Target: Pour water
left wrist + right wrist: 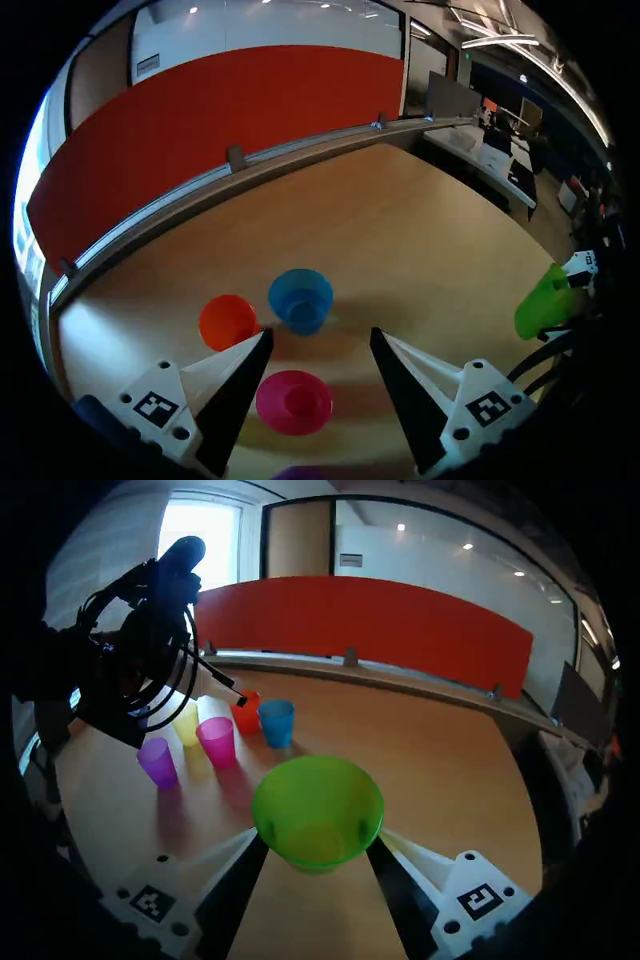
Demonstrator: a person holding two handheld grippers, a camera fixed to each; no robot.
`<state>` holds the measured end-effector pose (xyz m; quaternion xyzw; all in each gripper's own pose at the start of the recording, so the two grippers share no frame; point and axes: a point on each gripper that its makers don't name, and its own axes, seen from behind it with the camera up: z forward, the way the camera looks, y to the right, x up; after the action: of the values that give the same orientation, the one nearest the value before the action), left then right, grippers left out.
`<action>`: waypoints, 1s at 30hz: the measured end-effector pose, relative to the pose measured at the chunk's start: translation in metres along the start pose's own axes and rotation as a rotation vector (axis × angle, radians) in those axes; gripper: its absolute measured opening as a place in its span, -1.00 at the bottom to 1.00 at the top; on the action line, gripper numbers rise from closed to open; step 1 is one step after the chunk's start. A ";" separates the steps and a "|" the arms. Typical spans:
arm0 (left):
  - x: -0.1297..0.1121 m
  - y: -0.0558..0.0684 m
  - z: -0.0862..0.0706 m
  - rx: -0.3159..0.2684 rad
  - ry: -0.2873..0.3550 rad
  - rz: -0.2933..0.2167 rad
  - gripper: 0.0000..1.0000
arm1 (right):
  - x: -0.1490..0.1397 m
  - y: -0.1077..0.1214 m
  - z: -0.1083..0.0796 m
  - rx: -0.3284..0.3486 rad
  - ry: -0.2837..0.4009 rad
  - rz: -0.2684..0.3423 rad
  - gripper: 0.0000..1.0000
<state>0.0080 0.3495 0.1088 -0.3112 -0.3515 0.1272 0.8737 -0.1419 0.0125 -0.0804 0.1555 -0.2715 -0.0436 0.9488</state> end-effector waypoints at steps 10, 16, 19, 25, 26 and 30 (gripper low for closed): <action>-0.001 -0.004 0.038 -0.008 -0.087 0.017 0.79 | -0.007 0.015 0.004 -0.006 -0.002 0.025 0.69; -0.007 -0.006 0.054 0.001 -0.136 0.039 0.79 | -0.012 0.021 0.007 -0.007 -0.001 0.041 0.70; -0.010 -0.006 0.060 0.009 -0.157 0.047 0.79 | -0.014 0.024 0.008 -0.007 0.002 0.047 0.69; -0.016 -0.008 0.070 0.024 -0.197 0.037 0.79 | -0.018 0.028 0.009 -0.003 0.005 0.057 0.69; -0.016 -0.009 0.073 0.028 -0.203 0.032 0.79 | -0.018 0.029 0.010 -0.002 0.005 0.058 0.69; -0.012 -0.014 0.079 0.050 -0.206 0.020 0.79 | -0.019 0.031 0.010 0.001 0.007 0.059 0.69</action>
<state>-0.0557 0.3689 0.1555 -0.2783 -0.4332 0.1762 0.8390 -0.1637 0.0425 -0.0716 0.1480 -0.2725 -0.0147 0.9506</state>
